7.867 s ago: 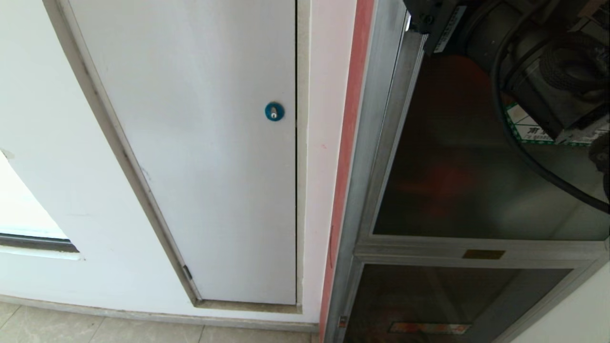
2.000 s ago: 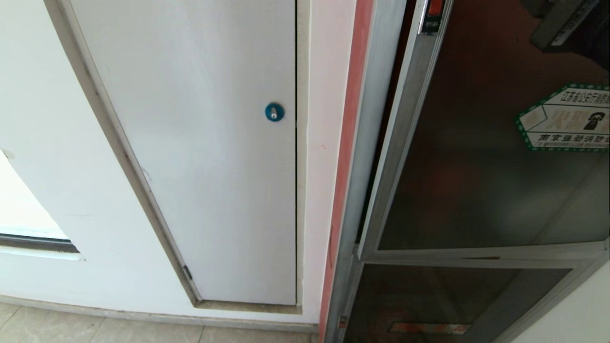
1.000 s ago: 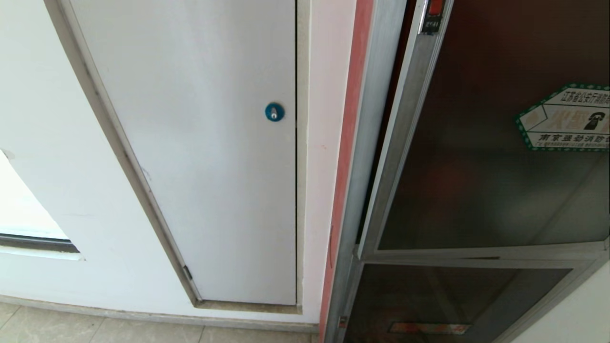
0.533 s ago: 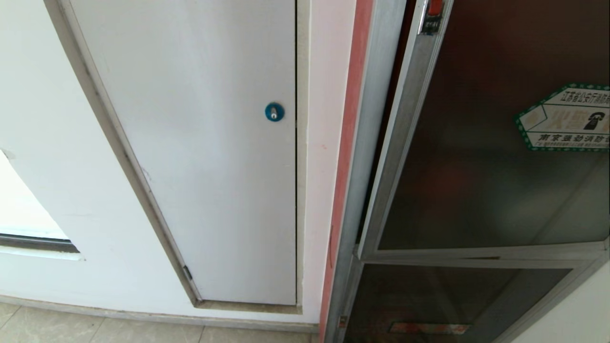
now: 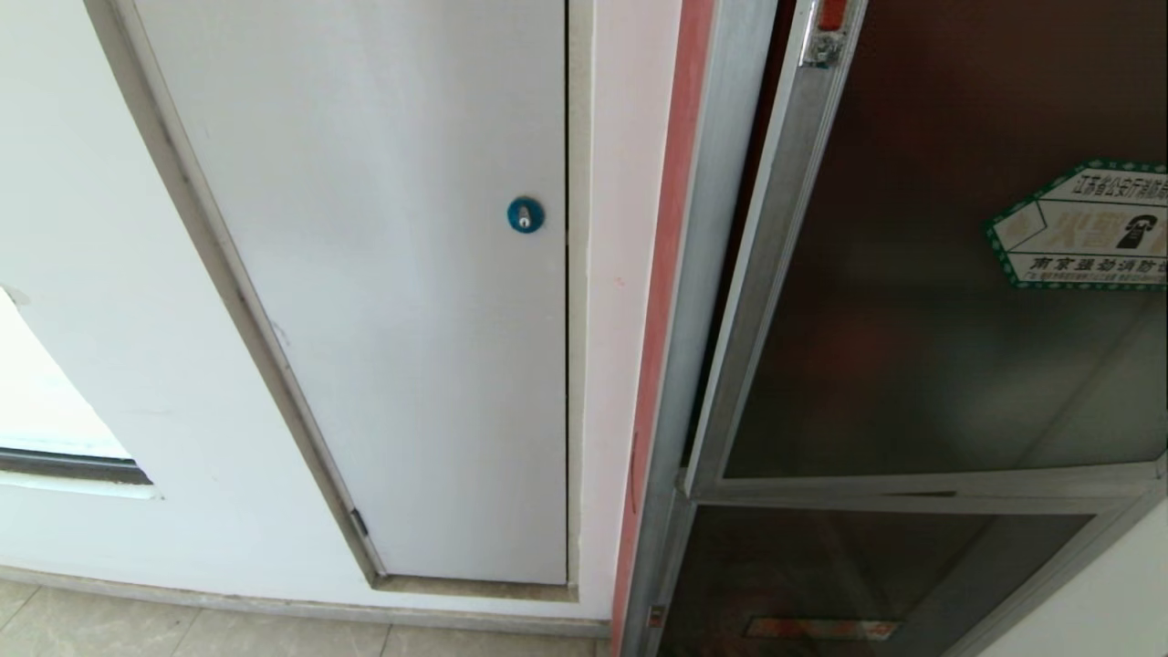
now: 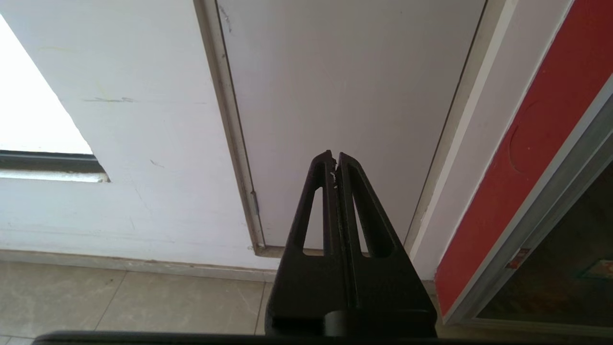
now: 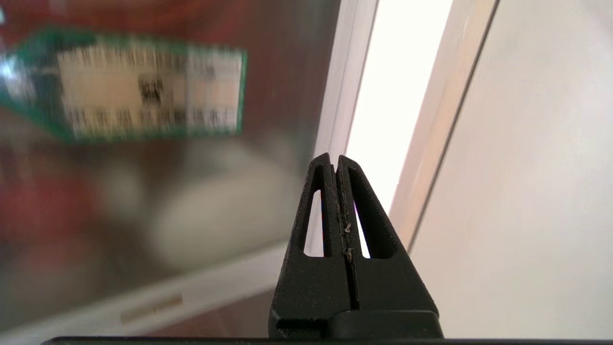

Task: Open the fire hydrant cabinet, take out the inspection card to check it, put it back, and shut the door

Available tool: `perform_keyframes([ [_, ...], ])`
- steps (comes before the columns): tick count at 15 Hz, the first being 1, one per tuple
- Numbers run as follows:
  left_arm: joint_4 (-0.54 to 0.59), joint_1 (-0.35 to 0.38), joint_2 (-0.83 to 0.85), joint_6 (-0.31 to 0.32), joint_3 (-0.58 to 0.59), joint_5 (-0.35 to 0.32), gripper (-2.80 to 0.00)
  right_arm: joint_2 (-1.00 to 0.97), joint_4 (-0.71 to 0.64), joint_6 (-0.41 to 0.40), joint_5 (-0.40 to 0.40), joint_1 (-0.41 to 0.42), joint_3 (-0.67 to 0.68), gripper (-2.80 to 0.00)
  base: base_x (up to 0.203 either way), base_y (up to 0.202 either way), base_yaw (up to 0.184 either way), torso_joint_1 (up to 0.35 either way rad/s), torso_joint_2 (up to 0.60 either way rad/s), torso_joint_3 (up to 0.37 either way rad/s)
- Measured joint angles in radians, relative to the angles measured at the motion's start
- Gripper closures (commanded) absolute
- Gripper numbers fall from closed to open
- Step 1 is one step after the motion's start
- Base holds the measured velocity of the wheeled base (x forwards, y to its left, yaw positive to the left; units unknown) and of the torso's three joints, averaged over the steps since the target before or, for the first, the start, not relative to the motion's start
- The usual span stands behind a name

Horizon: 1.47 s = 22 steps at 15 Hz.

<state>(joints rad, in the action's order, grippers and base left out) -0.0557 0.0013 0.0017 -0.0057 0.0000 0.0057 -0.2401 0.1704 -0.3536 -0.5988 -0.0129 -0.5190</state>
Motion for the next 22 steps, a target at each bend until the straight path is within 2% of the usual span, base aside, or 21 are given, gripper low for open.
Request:
perform_keyframes([
  [4,0.000,0.000,0.000,0.000,0.000,0.000,0.00,0.158,-0.100,0.007,0.071,0.001,0.111,0.00,0.000,0.000,0.000,0.000,0.00,0.000],
  [6,0.000,0.000,0.000,0.000,0.000,0.000,0.00,0.205,-0.099,0.055,0.146,0.001,0.177,0.00,0.000,0.000,0.000,0.000,0.00,0.000],
  [11,0.000,0.000,0.000,0.000,0.000,0.000,0.00,0.240,-0.098,0.237,0.392,0.001,0.349,0.00,0.000,0.000,0.000,0.000,0.00,0.000],
  [15,0.000,0.000,0.000,0.000,0.000,0.000,0.00,0.242,-0.096,0.276,0.526,0.001,0.464,0.00,0.000,0.000,0.000,0.000,0.00,0.000],
  [19,0.000,0.000,0.000,0.000,0.000,0.000,0.00,0.242,-0.107,0.284,0.568,0.001,0.512,0.00,0.000,0.000,0.000,0.000,0.00,0.000],
  [22,0.000,0.000,0.000,0.000,0.000,0.000,0.00,0.242,-0.175,0.284,0.594,0.001,0.517,0.00,0.000,0.000,0.000,0.000,0.00,0.000],
])
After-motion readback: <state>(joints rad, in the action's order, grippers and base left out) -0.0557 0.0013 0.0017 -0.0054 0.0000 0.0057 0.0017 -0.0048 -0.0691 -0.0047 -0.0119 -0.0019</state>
